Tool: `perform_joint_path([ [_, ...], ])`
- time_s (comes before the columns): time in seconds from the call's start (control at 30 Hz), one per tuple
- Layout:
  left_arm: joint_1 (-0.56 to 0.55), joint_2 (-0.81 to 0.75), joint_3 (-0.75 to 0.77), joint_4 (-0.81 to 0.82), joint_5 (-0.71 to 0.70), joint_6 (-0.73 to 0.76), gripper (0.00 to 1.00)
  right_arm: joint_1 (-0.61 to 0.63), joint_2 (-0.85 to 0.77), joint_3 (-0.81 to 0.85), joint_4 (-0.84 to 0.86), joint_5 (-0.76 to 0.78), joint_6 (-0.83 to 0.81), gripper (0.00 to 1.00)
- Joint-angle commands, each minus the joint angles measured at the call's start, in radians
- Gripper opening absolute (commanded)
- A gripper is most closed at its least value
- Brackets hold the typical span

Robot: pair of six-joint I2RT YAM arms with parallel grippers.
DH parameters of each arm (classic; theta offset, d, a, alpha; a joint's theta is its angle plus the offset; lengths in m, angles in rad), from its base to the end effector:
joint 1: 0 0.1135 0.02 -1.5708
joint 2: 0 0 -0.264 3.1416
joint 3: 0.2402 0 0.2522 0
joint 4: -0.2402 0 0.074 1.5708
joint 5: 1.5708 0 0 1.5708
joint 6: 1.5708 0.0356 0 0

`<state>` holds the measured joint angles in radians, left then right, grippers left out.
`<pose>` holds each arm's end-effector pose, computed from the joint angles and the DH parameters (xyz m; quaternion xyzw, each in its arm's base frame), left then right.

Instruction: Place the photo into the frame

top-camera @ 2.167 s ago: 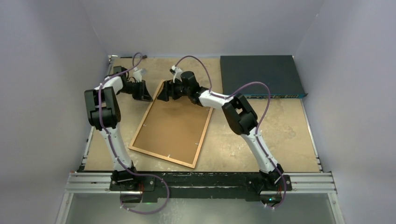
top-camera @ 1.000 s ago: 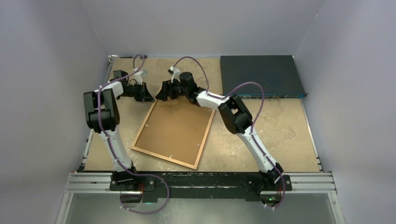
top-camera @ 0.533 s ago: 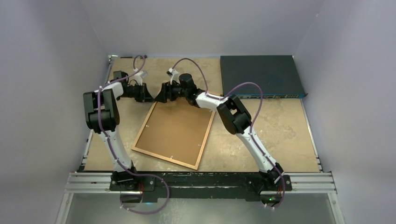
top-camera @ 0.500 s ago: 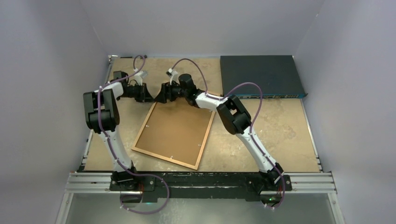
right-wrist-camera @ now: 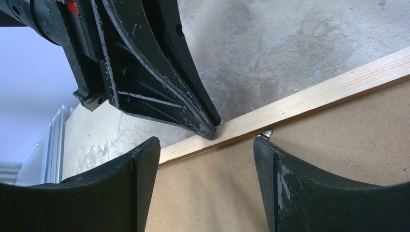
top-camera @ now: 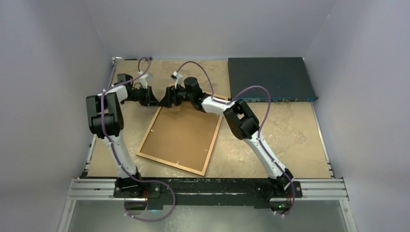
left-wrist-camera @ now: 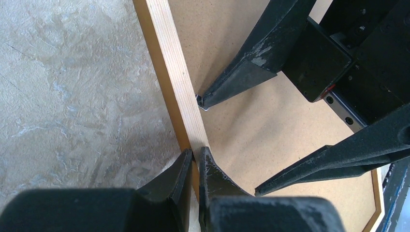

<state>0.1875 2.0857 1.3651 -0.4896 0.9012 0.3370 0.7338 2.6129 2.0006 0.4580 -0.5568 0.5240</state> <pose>0.4056 0.0485 0.1368 0.1440 0.8773 -0.3720 0.2670 0.4225 0.4063 0.1390 -0.2542 0.7075 0.5367 0.3830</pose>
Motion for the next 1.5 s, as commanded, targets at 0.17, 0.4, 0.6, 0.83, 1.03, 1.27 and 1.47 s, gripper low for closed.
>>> perform_joint_path([
  [0.17, -0.033, 0.063, -0.074, -0.19, -0.092, 0.055, 0.0, -0.014, -0.019, 0.002, -0.054, 0.008, -0.043, 0.73],
  [0.4, -0.03, 0.061, -0.073, -0.189, -0.09, 0.055, 0.0, -0.03, -0.029, -0.013, -0.026, 0.008, -0.03, 0.73],
  [0.6, -0.027, 0.063, -0.073, -0.188, -0.089, 0.056, 0.0, -0.028, 0.032, 0.051, -0.021, -0.007, -0.003, 0.72],
  [0.83, -0.026, 0.07, -0.072, -0.187, -0.086, 0.053, 0.0, -0.008, 0.05, 0.056, -0.012, -0.028, 0.003, 0.72],
  [1.03, -0.021, 0.063, -0.07, -0.187, -0.087, 0.053, 0.0, -0.004, 0.055, 0.058, -0.007, -0.048, 0.012, 0.7],
  [1.27, -0.015, 0.065, -0.07, -0.188, -0.084, 0.053, 0.0, 0.001, 0.057, 0.077, -0.005, -0.068, 0.023, 0.7],
  [1.47, -0.001, 0.059, -0.062, -0.199, -0.076, 0.056, 0.0, -0.002, 0.034, 0.121, -0.021, -0.111, 0.03, 0.72],
])
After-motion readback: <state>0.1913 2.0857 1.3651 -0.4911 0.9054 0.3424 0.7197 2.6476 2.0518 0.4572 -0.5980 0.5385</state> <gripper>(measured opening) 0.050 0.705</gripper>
